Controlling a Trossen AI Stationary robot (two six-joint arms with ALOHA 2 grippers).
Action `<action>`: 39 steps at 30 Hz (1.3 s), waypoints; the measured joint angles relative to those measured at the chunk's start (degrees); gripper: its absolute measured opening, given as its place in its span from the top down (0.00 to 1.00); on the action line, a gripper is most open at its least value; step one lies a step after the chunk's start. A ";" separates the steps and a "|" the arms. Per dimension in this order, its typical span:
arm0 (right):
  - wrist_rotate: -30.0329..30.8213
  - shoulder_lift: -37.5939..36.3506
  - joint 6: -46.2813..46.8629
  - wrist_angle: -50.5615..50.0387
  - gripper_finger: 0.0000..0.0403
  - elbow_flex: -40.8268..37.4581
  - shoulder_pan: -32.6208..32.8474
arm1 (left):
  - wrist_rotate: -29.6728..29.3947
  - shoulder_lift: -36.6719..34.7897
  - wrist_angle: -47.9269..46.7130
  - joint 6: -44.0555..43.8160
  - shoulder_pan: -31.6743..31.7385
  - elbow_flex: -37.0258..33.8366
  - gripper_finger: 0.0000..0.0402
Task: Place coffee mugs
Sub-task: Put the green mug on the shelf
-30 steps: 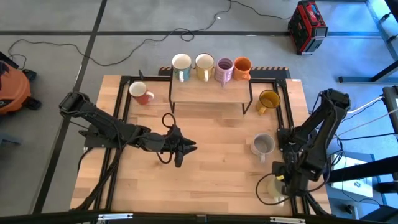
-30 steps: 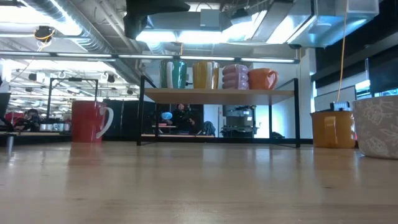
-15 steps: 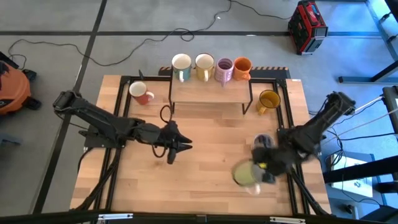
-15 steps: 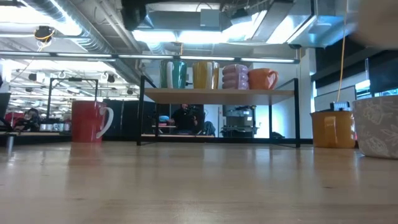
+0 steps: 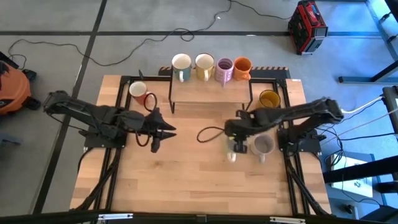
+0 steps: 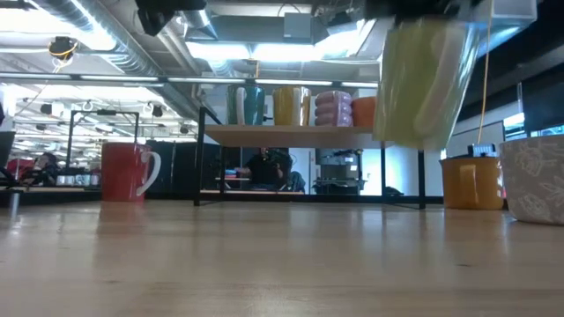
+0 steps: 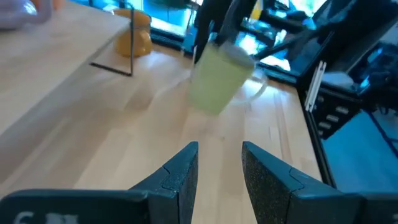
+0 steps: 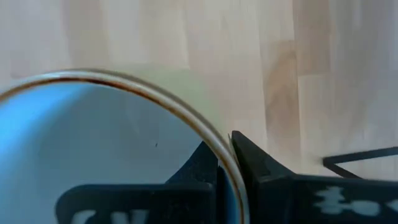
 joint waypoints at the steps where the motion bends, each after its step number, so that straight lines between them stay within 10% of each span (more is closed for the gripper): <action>1: -0.18 1.02 -1.27 -0.09 0.98 -0.02 -1.11 | -0.03 -0.33 0.18 0.00 0.21 0.01 0.71; 29: -6.74 11.86 -14.20 5.13 0.98 -2.59 -10.58 | 0.01 -0.40 0.21 0.85 1.70 -0.03 0.71; 39: -6.52 11.84 -13.90 7.12 0.82 -3.27 -10.88 | 0.01 -0.40 0.25 -0.49 1.70 -0.03 0.71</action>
